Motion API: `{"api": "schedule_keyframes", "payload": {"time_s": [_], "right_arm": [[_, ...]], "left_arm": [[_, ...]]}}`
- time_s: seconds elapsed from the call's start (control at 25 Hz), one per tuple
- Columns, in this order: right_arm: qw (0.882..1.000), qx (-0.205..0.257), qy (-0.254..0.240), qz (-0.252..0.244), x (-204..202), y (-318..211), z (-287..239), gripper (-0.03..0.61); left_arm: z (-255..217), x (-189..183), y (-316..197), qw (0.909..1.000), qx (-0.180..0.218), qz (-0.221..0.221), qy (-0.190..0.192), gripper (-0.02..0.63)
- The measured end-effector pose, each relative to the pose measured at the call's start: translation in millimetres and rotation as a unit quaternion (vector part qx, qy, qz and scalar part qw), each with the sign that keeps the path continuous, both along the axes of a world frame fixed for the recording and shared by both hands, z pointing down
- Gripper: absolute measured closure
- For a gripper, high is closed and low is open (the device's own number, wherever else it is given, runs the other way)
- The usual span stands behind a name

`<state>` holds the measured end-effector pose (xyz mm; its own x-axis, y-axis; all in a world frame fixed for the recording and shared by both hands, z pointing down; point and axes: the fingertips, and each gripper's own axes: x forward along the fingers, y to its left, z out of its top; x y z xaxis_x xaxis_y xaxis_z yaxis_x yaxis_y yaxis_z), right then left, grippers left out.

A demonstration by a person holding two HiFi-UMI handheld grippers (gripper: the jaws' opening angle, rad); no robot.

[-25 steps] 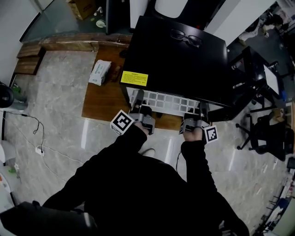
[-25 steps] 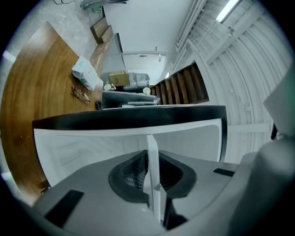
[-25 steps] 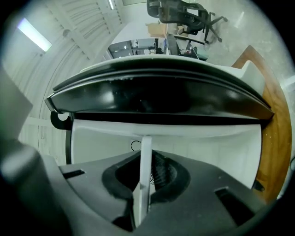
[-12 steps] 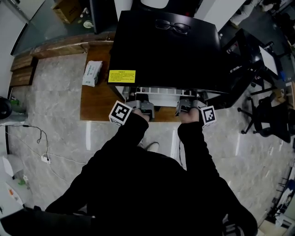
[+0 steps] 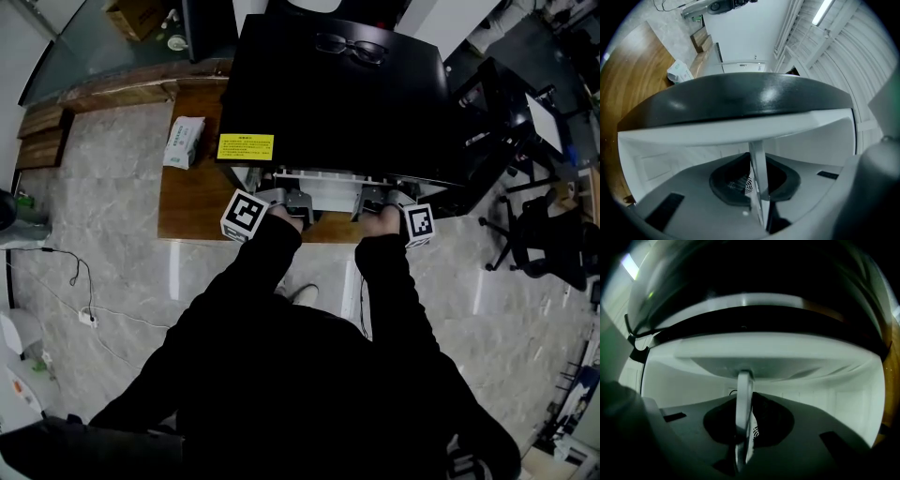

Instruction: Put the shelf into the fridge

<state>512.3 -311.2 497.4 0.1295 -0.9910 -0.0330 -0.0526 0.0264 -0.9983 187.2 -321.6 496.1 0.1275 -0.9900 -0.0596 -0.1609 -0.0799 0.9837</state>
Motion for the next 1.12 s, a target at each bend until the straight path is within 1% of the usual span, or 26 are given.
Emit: {"api": "schedule_keyframes", "payload": {"time_s": [0.12,0.24,0.28,0.36,0.4,0.44,0.48,0.6,0.68,0.72,0.76,0.8,0.84,0.88,0.92,0.96,1.0,1.04,1.08,1.12], "right_arm": [[1.000,0.005,-0.002,0.000,2,-4,0,0.548],[1.000,0.008,0.001,0.003,4,-10,2,0.548],[1.000,0.010,0.007,0.002,7,-11,4,0.548],[1.000,0.015,0.020,-0.011,6,-8,6,0.546],[0.999,0.015,0.026,-0.022,2,-3,4,0.534],[0.999,0.015,0.033,-0.034,-4,4,0,0.514],[0.998,0.013,0.043,-0.047,-9,13,-3,0.497],[0.990,0.008,0.101,-0.097,-22,42,-4,0.428],[0.979,0.002,0.156,-0.131,-28,63,-3,0.390],[0.971,0.002,0.190,-0.149,-32,73,-5,0.387],[0.959,0.005,0.228,-0.167,-37,83,-8,0.387],[0.944,0.014,0.269,-0.188,-45,92,-13,0.391],[0.925,0.026,0.313,-0.211,-55,102,-19,0.418],[0.902,0.041,0.360,-0.235,-67,112,-27,0.453],[0.874,0.058,0.408,-0.258,-81,123,-36,0.501],[0.844,0.078,0.452,-0.279,-96,134,-46,0.549],[0.814,0.099,0.491,-0.296,-110,145,-55,0.563],[0.786,0.121,0.521,-0.309,-122,156,-64,0.571],[0.762,0.140,0.546,-0.318,-132,165,-71,0.571],[0.740,0.157,0.567,-0.325,-141,173,-78,0.571]], "left_arm": [[1,0,-1,1.0000,-0.004,-0.002,-0.004,0.574],[-1,0,-5,0.9999,0.012,-0.005,0.003,0.574],[-1,1,-6,0.9998,0.018,-0.001,0.004,0.572],[-2,1,-4,0.9996,0.024,0.014,-0.007,0.567],[-2,1,-1,0.9993,0.026,0.022,-0.014,0.544],[-3,2,3,0.9990,0.028,0.030,-0.017,0.507],[-4,2,9,0.9986,0.031,0.039,-0.020,0.490],[-5,7,35,0.9955,0.045,0.073,-0.043,0.459],[-5,10,56,0.9895,0.058,0.104,-0.082,0.449],[-6,13,69,0.9835,0.068,0.124,-0.113,0.449],[-8,17,81,0.9741,0.081,0.147,-0.152,0.449],[-13,23,94,0.9610,0.099,0.170,-0.195,0.449],[-20,29,107,0.9439,0.119,0.192,-0.240,0.449],[-26,35,121,0.9232,0.140,0.213,-0.288,0.449],[-33,41,134,0.8991,0.159,0.232,-0.335,0.455],[-38,47,147,0.8726,0.178,0.249,-0.381,0.476],[-44,52,159,0.8456,0.194,0.263,-0.422,0.543],[-49,57,170,0.8207,0.209,0.275,-0.455,0.596],[-53,61,179,0.8001,0.220,0.285,-0.480,0.607],[-57,64,187,0.7851,0.229,0.293,-0.495,0.607]]}}
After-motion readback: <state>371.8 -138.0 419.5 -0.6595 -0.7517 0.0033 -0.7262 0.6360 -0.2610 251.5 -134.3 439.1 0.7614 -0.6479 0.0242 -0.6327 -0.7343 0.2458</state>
